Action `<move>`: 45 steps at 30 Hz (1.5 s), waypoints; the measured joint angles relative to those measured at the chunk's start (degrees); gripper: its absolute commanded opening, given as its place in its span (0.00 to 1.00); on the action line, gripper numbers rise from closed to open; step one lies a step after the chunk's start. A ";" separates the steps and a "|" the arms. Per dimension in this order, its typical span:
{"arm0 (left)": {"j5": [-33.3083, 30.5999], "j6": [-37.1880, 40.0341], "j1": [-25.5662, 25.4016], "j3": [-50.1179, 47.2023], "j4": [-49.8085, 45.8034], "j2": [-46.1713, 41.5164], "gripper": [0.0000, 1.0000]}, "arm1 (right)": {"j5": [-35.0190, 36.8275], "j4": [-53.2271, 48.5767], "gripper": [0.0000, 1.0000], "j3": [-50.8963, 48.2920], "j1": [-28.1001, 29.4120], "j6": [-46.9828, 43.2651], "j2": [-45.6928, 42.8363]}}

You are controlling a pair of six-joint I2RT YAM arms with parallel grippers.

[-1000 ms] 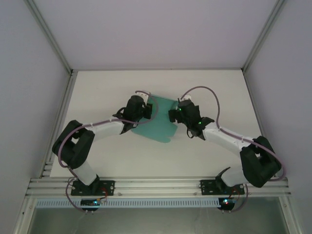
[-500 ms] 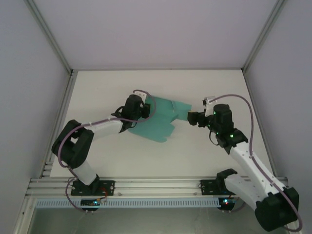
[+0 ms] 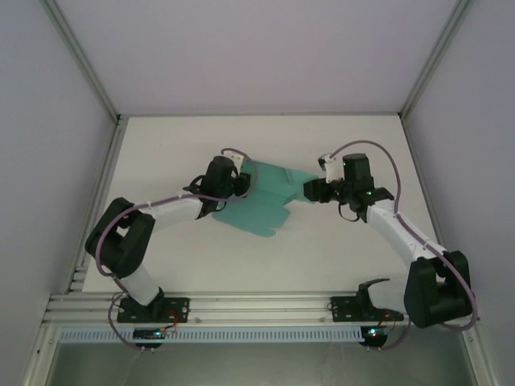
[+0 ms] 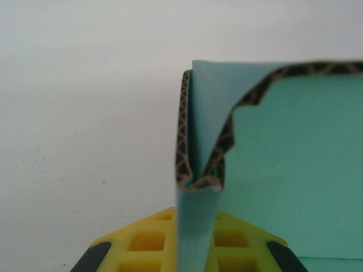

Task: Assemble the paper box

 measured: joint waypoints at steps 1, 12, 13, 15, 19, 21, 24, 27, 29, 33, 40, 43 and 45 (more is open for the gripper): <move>0.09 -0.04 0.00 0.00 0.00 0.00 0.00 | -0.46 0.00 0.38 0.00 0.00 0.00 0.31; 0.63 -0.50 0.04 0.00 -0.15 0.00 0.00 | 2.71 0.00 0.02 0.87 1.09 -0.50 1.03; 0.59 -0.70 0.00 0.02 -0.17 0.00 0.00 | 4.70 -0.13 0.00 1.07 1.70 -0.39 1.05; 0.57 -0.98 -0.02 0.02 -0.22 0.00 0.00 | 8.79 -0.28 0.00 1.42 2.95 -0.15 1.22; -0.07 -1.62 -0.68 0.04 -0.22 -0.02 0.00 | 23.41 -0.26 0.00 2.78 8.17 1.99 2.58; -0.66 -1.95 -1.03 0.15 -0.35 -0.02 0.00 | 31.06 -0.26 0.00 3.89 11.17 3.82 4.22; -1.60 -2.49 -1.44 0.94 -1.16 -0.02 0.00 | 42.58 -1.53 0.00 7.10 15.15 8.33 8.24; -2.64 -2.86 -1.79 2.03 -1.49 -0.02 0.00 | 51.52 -4.26 0.03 11.65 17.77 12.90 12.72; -3.19 -2.89 -1.79 2.32 -1.53 -0.02 0.00 | 54.45 -6.12 0.09 14.27 18.78 14.25 14.82; -4.83 -3.30 -1.64 2.73 -2.40 0.00 0.00 | 57.11 -8.94 0.27 16.48 20.46 14.32 15.41; -4.94 -3.30 -1.14 3.32 -3.17 0.92 0.00 | 45.92 -10.16 0.74 11.06 18.01 10.95 1.99; -4.66 -3.28 -0.61 3.34 -3.28 1.75 0.00 | 38.47 -9.68 0.95 7.67 14.34 9.40 -8.00; -4.48 -3.26 -0.28 3.34 -3.41 1.84 0.00 | 35.47 -9.25 0.99 5.14 10.86 8.52 -14.64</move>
